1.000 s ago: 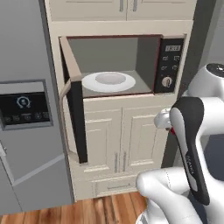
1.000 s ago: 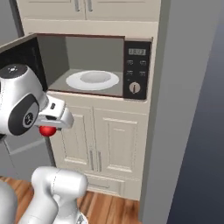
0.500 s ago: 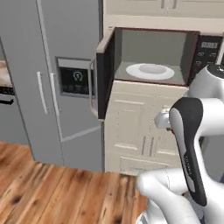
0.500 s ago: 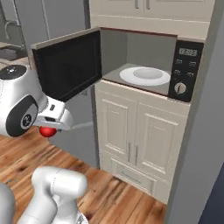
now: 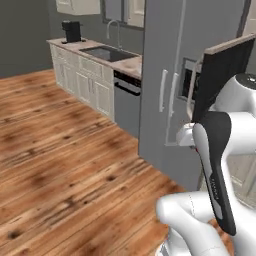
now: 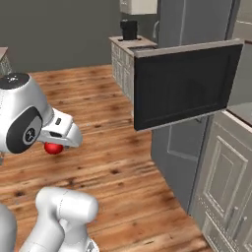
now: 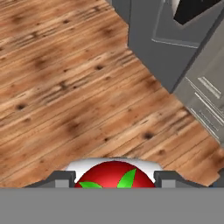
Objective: Pick the tomato from the microwave and place it on plate located on the counter.
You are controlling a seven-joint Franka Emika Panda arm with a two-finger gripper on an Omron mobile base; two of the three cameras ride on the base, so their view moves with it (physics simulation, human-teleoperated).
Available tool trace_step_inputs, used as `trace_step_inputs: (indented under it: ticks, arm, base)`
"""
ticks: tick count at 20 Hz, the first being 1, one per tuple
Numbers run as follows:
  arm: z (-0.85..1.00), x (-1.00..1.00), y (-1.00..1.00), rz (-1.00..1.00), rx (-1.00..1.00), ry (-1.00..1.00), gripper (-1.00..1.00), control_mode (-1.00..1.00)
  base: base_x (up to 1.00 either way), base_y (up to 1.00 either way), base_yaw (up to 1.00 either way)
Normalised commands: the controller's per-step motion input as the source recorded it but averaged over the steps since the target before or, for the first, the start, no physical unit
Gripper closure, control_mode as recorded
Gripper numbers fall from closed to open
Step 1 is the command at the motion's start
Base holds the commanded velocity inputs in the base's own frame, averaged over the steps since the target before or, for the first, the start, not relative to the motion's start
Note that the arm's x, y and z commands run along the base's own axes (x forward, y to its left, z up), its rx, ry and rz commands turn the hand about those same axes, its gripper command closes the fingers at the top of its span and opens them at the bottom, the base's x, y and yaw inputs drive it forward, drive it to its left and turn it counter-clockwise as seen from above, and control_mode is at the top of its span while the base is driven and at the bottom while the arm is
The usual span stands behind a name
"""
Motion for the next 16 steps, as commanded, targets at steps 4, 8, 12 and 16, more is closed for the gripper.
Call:
trace_step_inputs:
  ticks: [4, 8, 12, 16]
  arm:
    - [0.00, 0.00, 0.00, 0.00, 0.00, 0.00, 1.00, 1.00]
    - [0.00, 0.00, 0.00, 0.00, 0.00, 0.00, 1.00, 1.00]
    - [0.00, 0.00, 0.00, 0.00, 0.00, 0.00, 1.00, 1.00]
    - [0.00, 0.00, 0.00, 0.00, 0.00, 0.00, 1.00, 1.00]
  base:
    - [0.00, 0.00, 1.00]
    - [0.00, 0.00, 0.99]
    - [0.04, 0.00, 0.84]
    - [0.20, 0.24, 0.31]
